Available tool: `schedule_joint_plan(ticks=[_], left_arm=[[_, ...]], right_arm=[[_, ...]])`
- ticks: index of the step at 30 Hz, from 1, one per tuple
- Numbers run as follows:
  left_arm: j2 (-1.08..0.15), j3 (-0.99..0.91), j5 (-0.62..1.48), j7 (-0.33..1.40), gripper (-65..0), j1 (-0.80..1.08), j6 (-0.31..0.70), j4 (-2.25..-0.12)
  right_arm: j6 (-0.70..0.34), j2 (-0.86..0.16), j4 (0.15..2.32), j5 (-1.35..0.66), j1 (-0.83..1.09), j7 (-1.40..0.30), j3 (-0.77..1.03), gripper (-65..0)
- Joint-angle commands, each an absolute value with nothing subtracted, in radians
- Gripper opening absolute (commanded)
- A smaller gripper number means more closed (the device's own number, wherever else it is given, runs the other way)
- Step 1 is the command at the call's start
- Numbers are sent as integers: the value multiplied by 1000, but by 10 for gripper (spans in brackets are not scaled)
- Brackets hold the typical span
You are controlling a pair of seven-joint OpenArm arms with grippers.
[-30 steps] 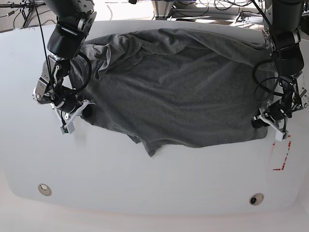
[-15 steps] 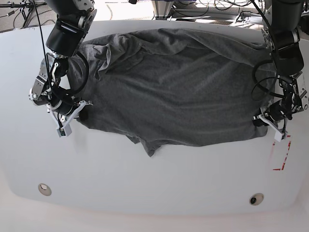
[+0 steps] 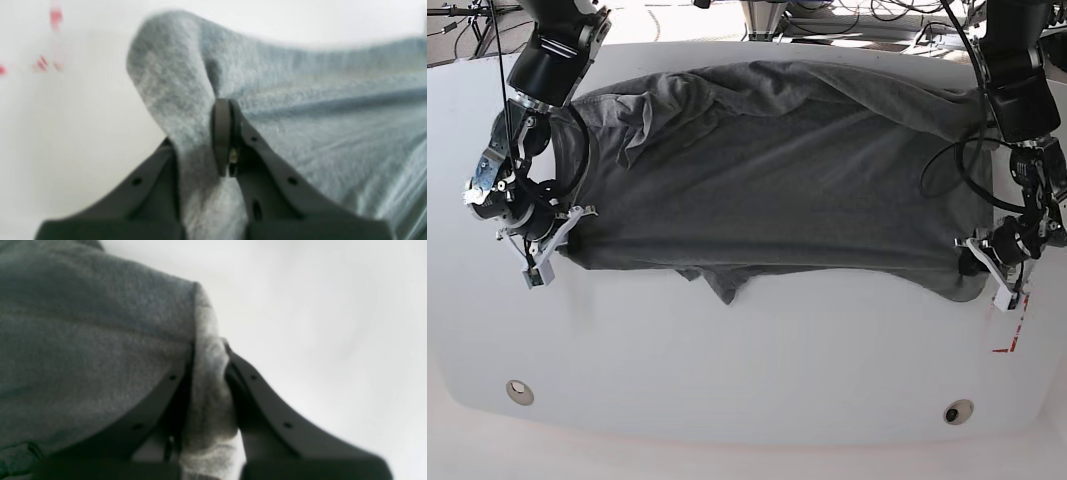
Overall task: Fold the T-shirt properly
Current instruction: 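Lift the shirt high with both grippers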
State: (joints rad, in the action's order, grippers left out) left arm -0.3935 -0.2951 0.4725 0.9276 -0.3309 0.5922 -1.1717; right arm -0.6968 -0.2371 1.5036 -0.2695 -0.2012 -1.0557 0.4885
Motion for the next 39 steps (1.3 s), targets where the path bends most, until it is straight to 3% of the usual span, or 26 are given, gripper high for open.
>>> schedule_joint_plan(ticks=[1, 11, 18, 26, 31, 39], left_arm=[[-414, -302, 490, 914, -650, -366, 593, -1268], [-410, -325, 492, 1029, -650, -475, 591, -1511], [-377, -403, 489, 1113, -650, -631, 591, -1580], [-378, -437, 487, 1181, -650, -895, 582, -1587], [-380, -433, 486, 1193, -650, -1076, 504, -1577], [-410, -383, 486, 1181, -650, -1382, 463, -1414]], right_arm=[[-698, -278, 1524, -282, -251, -1033, 489, -644], [-698, -344, 1523, -282, -394, -1086, 479, -644], [-698, -407, 1521, -282, -555, -1110, 369, -644], [-698, -456, 1472, -282, -806, -1116, 257, -642], [-698, -498, 1351, -282, -1026, -1133, 179, -642], [-698, -509, 1173, -282, -1348, -1133, 61, -640]])
